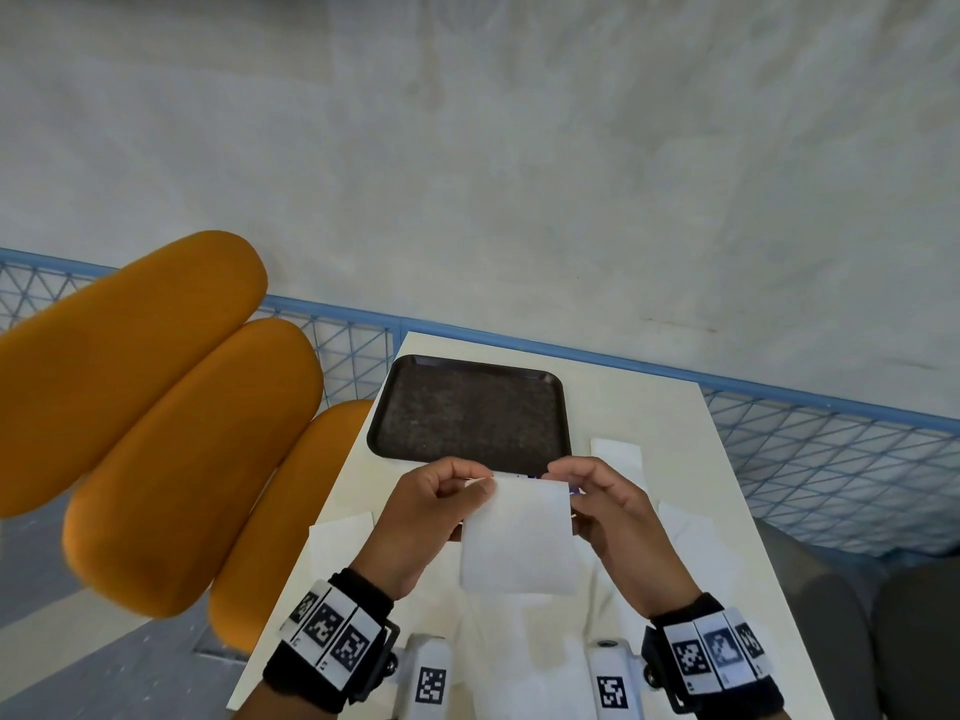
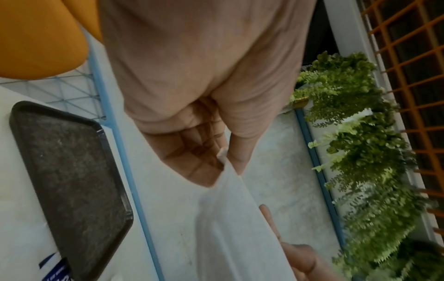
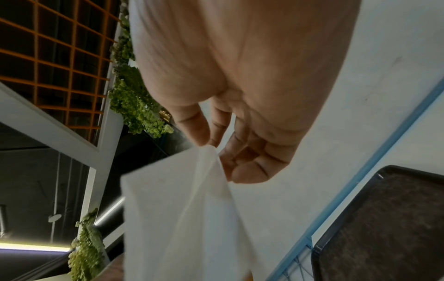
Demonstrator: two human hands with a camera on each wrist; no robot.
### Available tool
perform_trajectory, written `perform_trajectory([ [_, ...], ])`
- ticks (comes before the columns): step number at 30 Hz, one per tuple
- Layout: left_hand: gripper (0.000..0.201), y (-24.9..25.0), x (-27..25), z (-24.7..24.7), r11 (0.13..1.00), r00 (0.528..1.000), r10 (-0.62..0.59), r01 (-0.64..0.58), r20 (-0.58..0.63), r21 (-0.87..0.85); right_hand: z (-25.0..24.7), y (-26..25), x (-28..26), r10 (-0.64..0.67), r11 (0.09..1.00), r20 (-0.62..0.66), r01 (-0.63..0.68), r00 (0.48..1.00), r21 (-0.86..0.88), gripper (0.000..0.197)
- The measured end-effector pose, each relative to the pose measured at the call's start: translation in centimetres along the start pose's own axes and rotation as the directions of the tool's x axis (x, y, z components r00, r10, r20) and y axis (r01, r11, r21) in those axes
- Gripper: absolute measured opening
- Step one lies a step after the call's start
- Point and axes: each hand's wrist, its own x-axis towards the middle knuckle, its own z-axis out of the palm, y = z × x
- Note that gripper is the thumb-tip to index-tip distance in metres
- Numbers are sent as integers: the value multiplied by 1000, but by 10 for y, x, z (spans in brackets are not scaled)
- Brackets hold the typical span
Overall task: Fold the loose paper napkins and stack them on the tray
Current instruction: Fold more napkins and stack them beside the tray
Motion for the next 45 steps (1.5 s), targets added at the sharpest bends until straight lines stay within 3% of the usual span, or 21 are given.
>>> perform_trajectory([
  [3,5,0,2,3,988,995,97,-99,21,120,-5,-2,2,26,999,72,-28,997,30,28],
  [5,8,2,2,6,964,987,152,-159,53,212,-6,-7,3,-25,986,114,44,993,-163,25],
  [7,10,5,2,9,941,975,202,-220,94,255,-2,-11,7,-102,899,146,154,984,-411,8],
  [9,7,6,1,12,932,965,241,-261,107,253,1,-11,9,-136,816,177,212,975,-538,16],
  [15,15,0,5,15,909,987,142,-163,80,383,-2,-12,16,-149,838,155,208,977,-505,18],
  [17,23,-7,8,18,915,985,125,-162,123,370,-5,-12,21,-146,870,78,166,986,-465,21],
  [20,17,-11,10,23,932,978,129,-176,163,317,-15,-14,28,-99,878,42,107,994,-467,20],
  [24,27,-6,20,32,935,971,104,-169,216,313,-35,-20,41,-71,863,93,108,993,-493,24],
  [31,38,5,35,50,921,953,49,-159,300,355,-60,-23,70,-72,737,298,252,952,-627,39],
  [36,32,6,46,62,926,966,24,-118,256,358,-74,-18,84,-153,709,339,342,928,-617,31],
  [40,17,10,55,75,949,984,85,-128,159,288,-79,-8,87,-179,733,381,381,907,-564,25],
  [45,13,4,64,90,958,990,122,-137,74,253,-92,5,89,-178,741,383,380,906,-553,26],
])
